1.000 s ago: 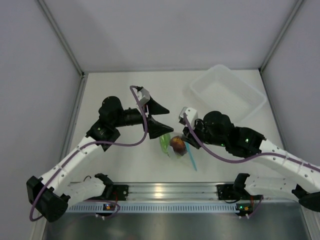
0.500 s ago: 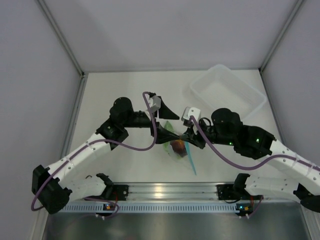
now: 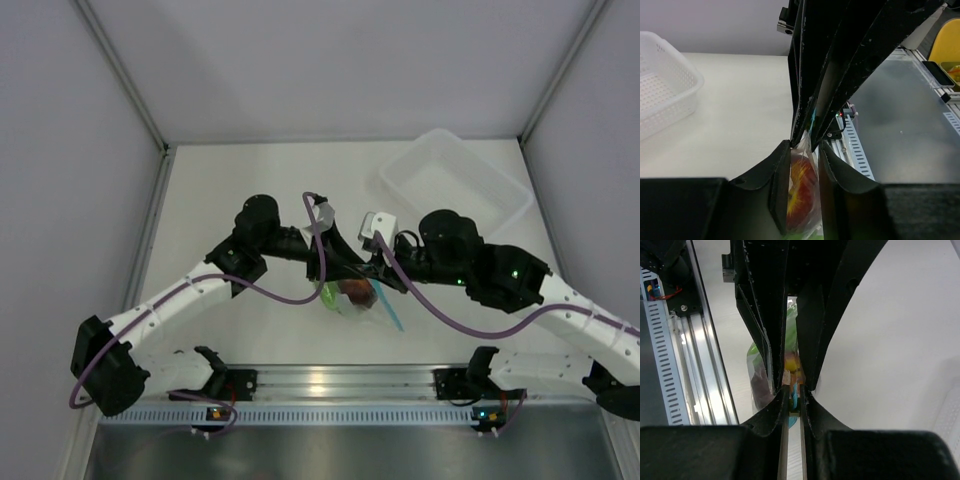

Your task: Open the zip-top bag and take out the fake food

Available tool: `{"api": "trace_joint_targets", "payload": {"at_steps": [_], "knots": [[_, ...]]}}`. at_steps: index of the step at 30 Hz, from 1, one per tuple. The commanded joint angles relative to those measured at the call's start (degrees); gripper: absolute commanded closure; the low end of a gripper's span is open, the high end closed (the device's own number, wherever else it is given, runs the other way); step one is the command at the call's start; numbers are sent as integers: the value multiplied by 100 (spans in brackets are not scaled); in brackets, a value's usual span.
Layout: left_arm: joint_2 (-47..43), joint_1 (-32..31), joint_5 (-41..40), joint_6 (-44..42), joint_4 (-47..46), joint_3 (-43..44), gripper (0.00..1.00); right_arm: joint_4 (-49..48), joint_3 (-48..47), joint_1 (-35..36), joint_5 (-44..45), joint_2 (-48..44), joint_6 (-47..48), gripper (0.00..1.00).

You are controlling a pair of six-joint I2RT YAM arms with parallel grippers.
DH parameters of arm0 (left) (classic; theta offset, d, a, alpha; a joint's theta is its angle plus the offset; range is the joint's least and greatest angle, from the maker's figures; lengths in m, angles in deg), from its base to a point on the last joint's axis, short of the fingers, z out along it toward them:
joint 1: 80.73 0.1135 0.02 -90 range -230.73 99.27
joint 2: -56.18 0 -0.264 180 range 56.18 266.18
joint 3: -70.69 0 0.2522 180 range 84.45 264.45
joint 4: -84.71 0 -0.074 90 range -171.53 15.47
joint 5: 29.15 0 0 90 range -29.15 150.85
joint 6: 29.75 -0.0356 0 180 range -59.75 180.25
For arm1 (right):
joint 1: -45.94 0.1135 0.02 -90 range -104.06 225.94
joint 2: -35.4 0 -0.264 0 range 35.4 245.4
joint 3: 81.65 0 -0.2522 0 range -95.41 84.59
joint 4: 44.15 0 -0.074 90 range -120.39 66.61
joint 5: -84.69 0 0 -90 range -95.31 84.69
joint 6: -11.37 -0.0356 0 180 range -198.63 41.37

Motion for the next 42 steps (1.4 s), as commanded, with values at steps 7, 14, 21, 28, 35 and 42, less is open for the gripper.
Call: {"api": "trace_joint_targets", "payload": {"at_steps": [7,14,21,28,35,42], "knots": [[-158,10,-62,-118,-344,-104,96,-14,-257,109,4,-68,105,100],[-202,1,-202,-13,-335,-87,100,-119,-160,110,-102,-138,70,100],[-457,-16,-685,84,-335,-104,100,-681,446,110,153,-619,-220,61],[-852,-16,-923,172,-344,-157,100,-2199,1822,101,584,-1736,-773,52],[-1019,-69,-836,312,-335,-43,100,-3705,2460,101,461,-2186,-1020,50],[-1151,-95,-897,392,-344,-16,100,-4093,2267,101,427,-1808,-932,55]]}}
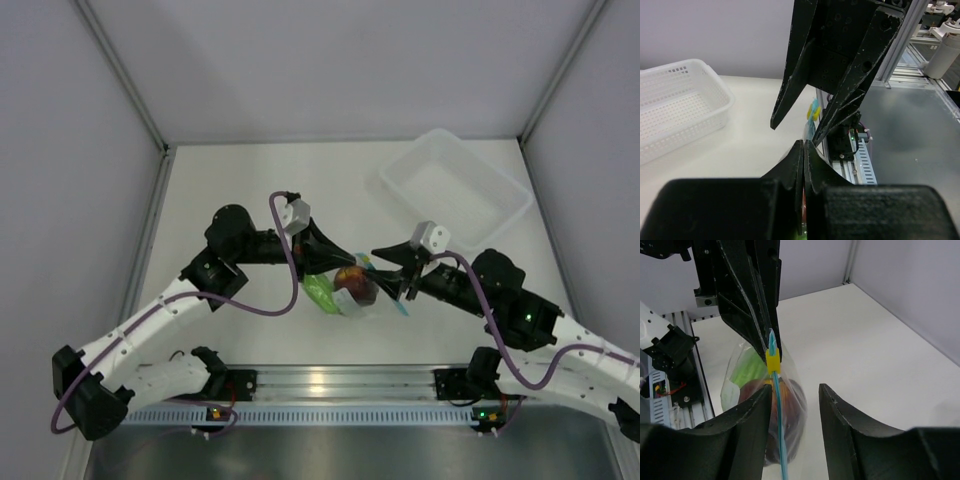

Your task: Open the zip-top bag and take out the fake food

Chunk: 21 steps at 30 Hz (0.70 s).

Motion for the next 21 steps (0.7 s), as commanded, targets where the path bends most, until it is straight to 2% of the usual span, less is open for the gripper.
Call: {"api": "trace_joint_targets", "payload": {"at_steps": [1,2,5,6,8,9,12,14,16,17,19,21], "knots": [[-242,-30,-53,73,-346,91,100,-639,-331,61,-108,190,-45,57],[-251,-30,-80,73,-338,91,100,-621,-357,53,-151,208,-45,60],[-304,-30,-176,81,-346,91,100,-682,-296,61,-222,217,-63,79],[-339,-39,-211,90,-338,91,100,-700,-252,53,-231,182,-71,90],[-356,-30,-247,108,-338,82,100,-700,-225,61,-248,146,-98,94],[-374,-30,-247,108,-338,73,100,-692,-243,61,-231,112,-98,100],[-435,-30,-273,20,-338,-15,100,-500,-392,61,-100,146,-63,100],[-506,-30,-229,-155,-338,-85,98,9,-699,53,-55,225,43,100],[-585,-30,-238,-226,-338,-164,90,605,-1093,61,-38,409,130,100],[-594,-30,-177,-278,-338,-182,81,775,-1200,61,-55,532,157,100],[-542,-30,-45,-323,-338,-156,79,1082,-1473,61,-143,638,192,100],[-410,-30,43,-323,-320,-103,67,1495,-1692,61,-161,796,227,100]]}}
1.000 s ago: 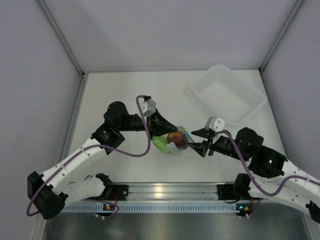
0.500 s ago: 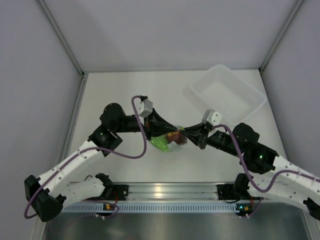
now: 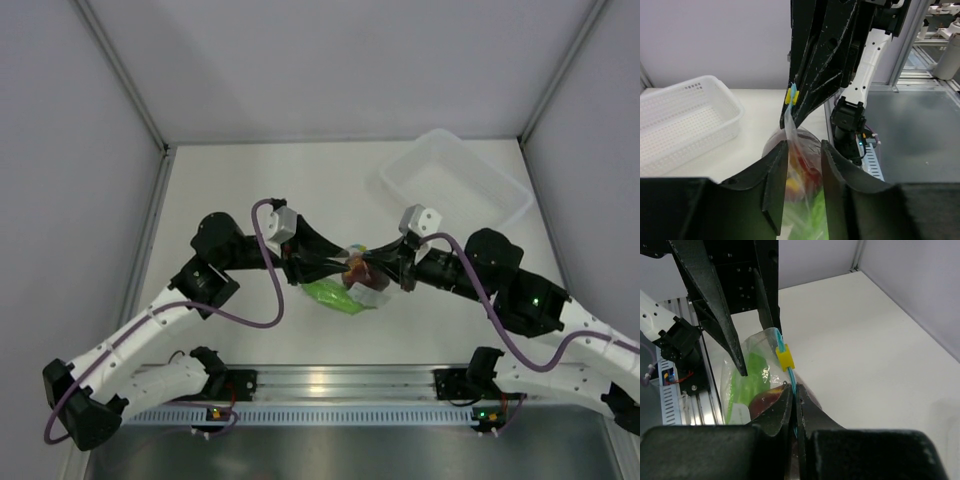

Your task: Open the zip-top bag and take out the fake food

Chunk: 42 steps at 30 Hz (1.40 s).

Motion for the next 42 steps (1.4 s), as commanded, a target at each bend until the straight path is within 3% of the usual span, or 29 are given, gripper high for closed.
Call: {"api": "trace_joint_targets", "payload": {"at_steps": [1,2,5,10,14,18,30,34,42], "knots": [[87,-21,235,-165,-217,102,59,699,-591,57,38,174,186,100],[148,-21,262,-235,-156,147,52,926,-644,57,64,235,204,100],[307,-21,262,-393,81,314,51,1235,-838,57,65,437,230,100],[395,-21,113,-675,512,525,54,1543,-926,57,196,622,274,100],[430,-21,69,-955,1047,718,65,1622,-908,48,337,631,291,100],[517,-21,217,-1115,1504,885,66,1693,-970,57,416,640,274,100],[790,-21,332,-1168,1637,920,63,1886,-1145,57,346,622,274,100],[834,-21,507,-1168,1638,982,68,1904,-1172,57,381,657,274,100],[896,-21,587,-1124,1638,1000,69,1807,-1181,57,276,763,256,100]]}}
